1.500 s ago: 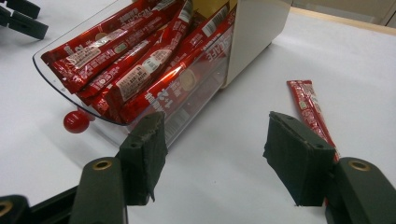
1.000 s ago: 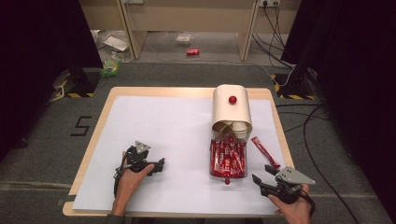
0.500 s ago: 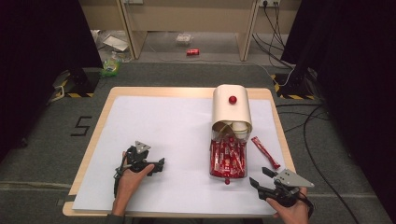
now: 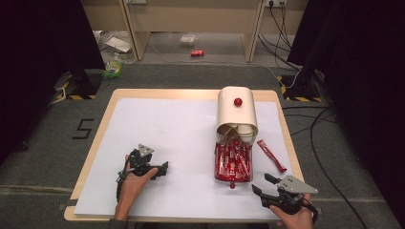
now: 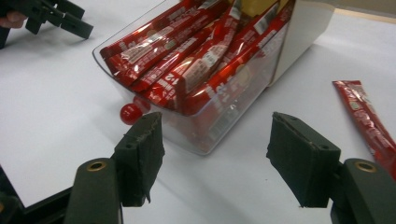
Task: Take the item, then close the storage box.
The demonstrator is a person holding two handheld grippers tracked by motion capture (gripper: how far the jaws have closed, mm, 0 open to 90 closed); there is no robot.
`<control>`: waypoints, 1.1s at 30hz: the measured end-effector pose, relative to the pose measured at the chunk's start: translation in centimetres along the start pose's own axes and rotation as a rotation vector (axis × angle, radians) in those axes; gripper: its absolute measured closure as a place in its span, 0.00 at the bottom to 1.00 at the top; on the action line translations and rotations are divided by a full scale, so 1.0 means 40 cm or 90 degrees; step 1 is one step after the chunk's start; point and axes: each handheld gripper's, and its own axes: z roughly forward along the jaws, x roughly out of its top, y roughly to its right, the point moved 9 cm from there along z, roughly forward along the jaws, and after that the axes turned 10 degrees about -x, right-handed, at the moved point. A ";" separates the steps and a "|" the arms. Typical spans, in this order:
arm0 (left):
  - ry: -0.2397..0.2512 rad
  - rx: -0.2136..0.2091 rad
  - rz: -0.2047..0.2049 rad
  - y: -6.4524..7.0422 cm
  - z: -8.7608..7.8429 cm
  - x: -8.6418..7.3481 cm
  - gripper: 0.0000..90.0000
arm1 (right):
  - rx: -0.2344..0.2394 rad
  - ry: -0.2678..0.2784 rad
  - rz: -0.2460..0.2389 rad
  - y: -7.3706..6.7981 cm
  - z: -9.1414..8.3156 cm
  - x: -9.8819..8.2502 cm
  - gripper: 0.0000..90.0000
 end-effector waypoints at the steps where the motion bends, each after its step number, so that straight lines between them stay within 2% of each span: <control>1: -0.001 0.000 0.001 0.000 0.000 0.000 0.02 | 0.002 -0.001 -0.001 -0.004 0.001 -0.001 0.40; 7: 0.000 0.000 0.001 0.000 0.000 0.000 0.02 | 0.010 -0.011 -0.017 -0.018 0.009 -0.009 0.39; 15: 0.000 0.000 0.000 0.000 0.000 0.000 0.02 | 0.011 -0.016 -0.019 -0.022 0.015 -0.012 0.39; 26: 0.000 0.000 0.000 0.000 0.000 0.000 0.02 | 0.022 -0.021 -0.036 -0.045 0.032 -0.007 0.39; 33: -0.001 0.000 0.001 0.000 0.000 0.000 0.02 | 0.014 -0.020 -0.052 -0.045 0.048 -0.001 0.39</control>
